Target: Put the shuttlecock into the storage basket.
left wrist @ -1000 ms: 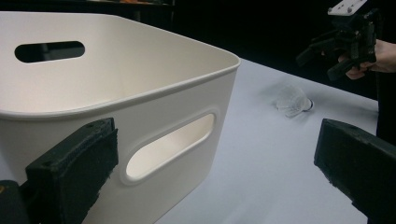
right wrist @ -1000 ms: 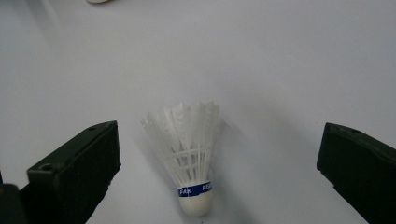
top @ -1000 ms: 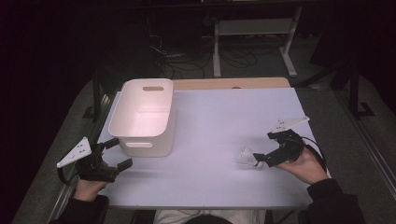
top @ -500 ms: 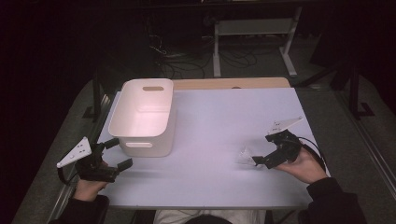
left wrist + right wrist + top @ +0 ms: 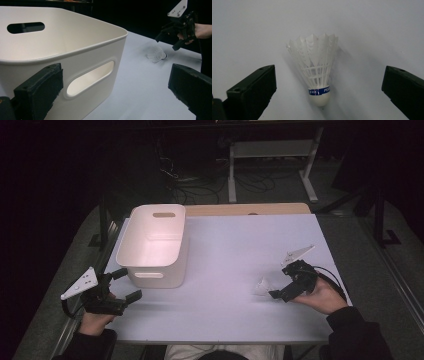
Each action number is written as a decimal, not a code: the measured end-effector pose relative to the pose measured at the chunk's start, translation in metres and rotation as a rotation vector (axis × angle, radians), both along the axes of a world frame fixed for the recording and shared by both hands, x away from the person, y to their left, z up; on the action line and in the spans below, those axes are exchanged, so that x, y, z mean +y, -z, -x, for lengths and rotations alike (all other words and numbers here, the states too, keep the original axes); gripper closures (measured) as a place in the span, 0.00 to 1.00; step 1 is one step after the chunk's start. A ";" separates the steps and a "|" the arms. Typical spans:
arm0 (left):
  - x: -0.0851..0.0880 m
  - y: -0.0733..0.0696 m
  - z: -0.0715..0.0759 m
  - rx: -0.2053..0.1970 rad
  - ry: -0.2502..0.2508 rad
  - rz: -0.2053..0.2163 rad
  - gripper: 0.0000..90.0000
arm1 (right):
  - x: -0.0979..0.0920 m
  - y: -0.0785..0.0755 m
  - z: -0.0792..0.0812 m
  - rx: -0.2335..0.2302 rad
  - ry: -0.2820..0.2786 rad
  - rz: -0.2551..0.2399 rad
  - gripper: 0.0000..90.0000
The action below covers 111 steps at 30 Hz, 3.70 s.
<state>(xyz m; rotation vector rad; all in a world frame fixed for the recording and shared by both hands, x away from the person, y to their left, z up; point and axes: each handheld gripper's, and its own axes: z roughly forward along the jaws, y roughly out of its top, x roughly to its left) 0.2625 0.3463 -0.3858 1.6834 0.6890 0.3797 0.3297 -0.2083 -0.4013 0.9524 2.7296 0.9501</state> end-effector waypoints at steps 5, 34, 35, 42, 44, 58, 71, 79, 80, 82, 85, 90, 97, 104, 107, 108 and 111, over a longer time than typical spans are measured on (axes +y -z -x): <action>0.000 0.000 0.000 0.001 0.001 0.000 0.00 | 0.003 0.002 -0.003 0.024 -0.016 0.027 0.00; 0.000 0.000 0.000 0.002 0.004 0.001 0.00 | 0.007 0.015 -0.010 0.119 -0.109 0.131 0.21; 0.000 0.000 0.000 0.002 0.004 0.000 0.00 | 0.007 0.015 -0.010 0.120 -0.111 0.133 0.22; 0.000 0.000 0.000 0.001 0.004 0.001 0.00 | 0.004 0.016 -0.011 0.126 -0.122 0.135 0.32; 0.000 0.000 0.000 0.002 0.004 0.001 0.00 | 0.004 0.016 -0.010 0.128 -0.126 0.136 0.35; 0.000 0.000 0.000 0.001 0.004 0.000 0.00 | 0.008 0.020 -0.011 0.155 -0.161 0.147 0.47; 0.000 0.000 0.000 0.001 0.005 -0.001 0.00 | 0.011 0.023 -0.013 0.174 -0.170 0.164 0.61; 0.000 0.000 0.000 0.000 0.005 -0.001 0.00 | 0.010 0.023 -0.013 0.185 -0.175 0.153 0.71; 0.000 0.000 0.000 0.000 0.006 -0.002 0.00 | 0.010 0.023 -0.013 0.190 -0.179 0.149 0.71; 0.000 0.000 0.000 0.000 0.005 -0.001 0.00 | 0.010 0.022 -0.012 0.192 -0.182 0.149 0.71; 0.000 0.000 0.000 0.000 0.005 -0.001 0.00 | 0.010 0.021 -0.012 0.192 -0.181 0.146 0.71; 0.000 0.000 0.000 0.000 0.005 -0.001 0.00 | 0.008 0.019 -0.012 0.186 -0.180 0.133 0.72; 0.000 0.000 0.000 0.000 0.004 -0.001 0.00 | 0.005 0.010 -0.013 0.168 -0.173 0.117 0.72; 0.000 0.000 0.000 0.001 0.006 -0.002 0.00 | 0.006 -0.006 -0.014 0.134 -0.172 0.104 0.72; 0.000 0.000 0.000 0.001 0.006 -0.001 0.00 | 0.007 -0.011 -0.015 0.126 -0.172 0.093 0.72; 0.000 0.000 0.000 0.001 0.006 -0.002 0.00 | 0.007 -0.012 -0.015 0.126 -0.171 0.093 0.72; 0.000 0.000 0.000 0.000 0.006 -0.002 0.00 | 0.008 -0.015 -0.016 0.117 -0.174 0.091 0.72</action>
